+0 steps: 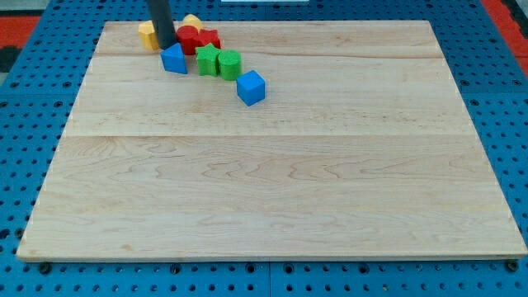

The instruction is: Move the blue triangle closer to the blue cube

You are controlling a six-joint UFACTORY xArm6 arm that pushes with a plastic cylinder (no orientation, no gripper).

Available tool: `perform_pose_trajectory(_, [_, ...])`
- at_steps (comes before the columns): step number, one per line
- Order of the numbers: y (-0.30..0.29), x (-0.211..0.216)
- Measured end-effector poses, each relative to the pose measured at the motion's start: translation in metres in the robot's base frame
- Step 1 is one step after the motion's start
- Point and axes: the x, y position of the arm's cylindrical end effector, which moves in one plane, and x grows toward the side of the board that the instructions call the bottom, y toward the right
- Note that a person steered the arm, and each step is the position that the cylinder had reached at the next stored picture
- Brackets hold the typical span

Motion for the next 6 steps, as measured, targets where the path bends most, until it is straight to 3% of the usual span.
perform_pose_trajectory(2, [0.024, 0.039])
perform_pose_trajectory(4, [-0.056, 0.027])
perform_pose_trajectory(5, [-0.019, 0.058])
perform_pose_trajectory(6, [0.027, 0.062])
